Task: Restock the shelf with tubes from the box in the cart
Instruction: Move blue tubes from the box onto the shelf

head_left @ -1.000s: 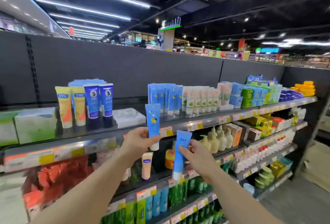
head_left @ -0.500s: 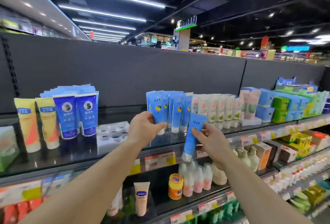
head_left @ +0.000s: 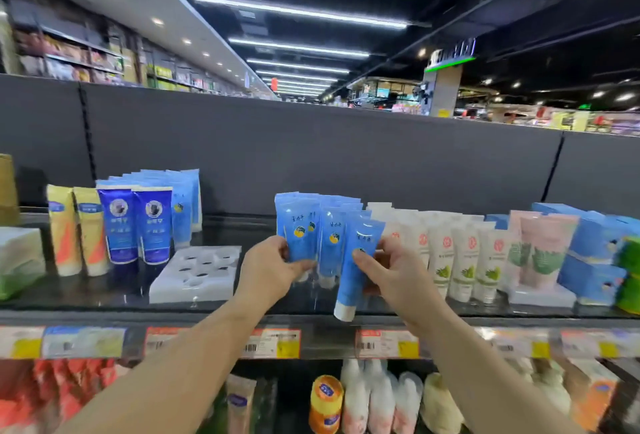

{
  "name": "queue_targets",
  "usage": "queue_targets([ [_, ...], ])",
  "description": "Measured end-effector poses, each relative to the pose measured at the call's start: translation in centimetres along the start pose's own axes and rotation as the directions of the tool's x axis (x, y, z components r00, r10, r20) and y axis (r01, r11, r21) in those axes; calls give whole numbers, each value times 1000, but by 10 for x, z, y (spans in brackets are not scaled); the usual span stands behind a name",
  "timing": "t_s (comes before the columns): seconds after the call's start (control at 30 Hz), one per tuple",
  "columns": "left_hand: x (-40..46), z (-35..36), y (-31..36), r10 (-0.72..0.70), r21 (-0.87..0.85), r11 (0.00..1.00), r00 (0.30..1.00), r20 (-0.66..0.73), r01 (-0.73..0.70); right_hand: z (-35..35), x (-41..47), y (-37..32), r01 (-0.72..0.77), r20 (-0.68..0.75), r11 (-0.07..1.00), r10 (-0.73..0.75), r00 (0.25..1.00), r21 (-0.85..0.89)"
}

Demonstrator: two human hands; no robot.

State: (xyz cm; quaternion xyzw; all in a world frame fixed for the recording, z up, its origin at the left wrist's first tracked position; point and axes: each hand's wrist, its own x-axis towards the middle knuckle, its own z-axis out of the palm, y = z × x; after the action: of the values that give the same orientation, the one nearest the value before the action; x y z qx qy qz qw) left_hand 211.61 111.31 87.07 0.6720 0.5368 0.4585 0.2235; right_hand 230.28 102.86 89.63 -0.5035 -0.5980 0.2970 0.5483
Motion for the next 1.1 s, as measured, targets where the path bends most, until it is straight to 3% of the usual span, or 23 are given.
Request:
queue_targets([
  [0.33, -3, 6, 15, -57, 100, 993, 998, -30, 60, -19, -1, 17, -9, 63, 999, 7, 998, 40],
  [1.1, 3, 15, 4, -88, 144, 987, 992, 86, 75, -10, 10, 9, -24, 57, 996, 20, 998, 81],
])
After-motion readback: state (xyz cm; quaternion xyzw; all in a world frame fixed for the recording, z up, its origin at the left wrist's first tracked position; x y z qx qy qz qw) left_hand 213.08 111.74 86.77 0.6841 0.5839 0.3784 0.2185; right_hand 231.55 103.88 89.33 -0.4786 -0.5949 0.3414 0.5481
